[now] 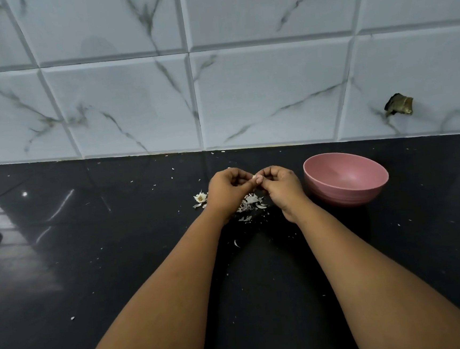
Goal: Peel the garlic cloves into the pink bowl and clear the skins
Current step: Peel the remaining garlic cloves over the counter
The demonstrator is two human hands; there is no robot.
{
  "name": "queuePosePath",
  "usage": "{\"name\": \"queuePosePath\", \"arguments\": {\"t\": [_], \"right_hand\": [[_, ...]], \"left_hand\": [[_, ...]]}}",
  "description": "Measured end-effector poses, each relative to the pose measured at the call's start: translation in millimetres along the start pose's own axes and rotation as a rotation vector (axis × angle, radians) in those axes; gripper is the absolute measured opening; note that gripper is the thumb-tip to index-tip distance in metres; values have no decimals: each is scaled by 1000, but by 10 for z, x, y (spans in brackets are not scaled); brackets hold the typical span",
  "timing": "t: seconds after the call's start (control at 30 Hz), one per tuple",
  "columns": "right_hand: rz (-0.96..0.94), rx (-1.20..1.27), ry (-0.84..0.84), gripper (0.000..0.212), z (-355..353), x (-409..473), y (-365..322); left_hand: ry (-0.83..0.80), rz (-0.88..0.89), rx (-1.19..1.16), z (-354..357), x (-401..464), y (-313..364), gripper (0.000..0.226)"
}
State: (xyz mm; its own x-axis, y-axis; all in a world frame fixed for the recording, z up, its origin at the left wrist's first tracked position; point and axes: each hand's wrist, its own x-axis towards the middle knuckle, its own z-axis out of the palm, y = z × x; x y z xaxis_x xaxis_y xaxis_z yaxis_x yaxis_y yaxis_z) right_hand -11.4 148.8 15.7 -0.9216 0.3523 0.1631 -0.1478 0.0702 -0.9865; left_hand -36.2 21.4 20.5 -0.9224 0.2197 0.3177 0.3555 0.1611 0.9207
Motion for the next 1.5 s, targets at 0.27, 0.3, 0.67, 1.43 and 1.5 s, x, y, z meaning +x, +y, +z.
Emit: {"name": "queuePosePath", "arguments": {"t": [0.27, 0.3, 0.67, 1.43, 1.5], "right_hand": [[97, -201, -14, 23, 9, 83, 88], [105, -173, -4, 24, 19, 84, 87], [-142, -170, 203, 12, -67, -15, -34], [-220, -391, 70, 13, -4, -34, -22], [-241, -404, 72, 10, -2, -43, -21]], "left_hand": [[-76, 4, -98, 10, 12, -28, 11], [-67, -3, -120, 21, 20, -26, 12], [33, -173, -313, 23, 50, -18, 7], [-10, -214, -488, 4, 38, 12, 13], [-21, -234, -492, 6, 50, 3, 15]]}}
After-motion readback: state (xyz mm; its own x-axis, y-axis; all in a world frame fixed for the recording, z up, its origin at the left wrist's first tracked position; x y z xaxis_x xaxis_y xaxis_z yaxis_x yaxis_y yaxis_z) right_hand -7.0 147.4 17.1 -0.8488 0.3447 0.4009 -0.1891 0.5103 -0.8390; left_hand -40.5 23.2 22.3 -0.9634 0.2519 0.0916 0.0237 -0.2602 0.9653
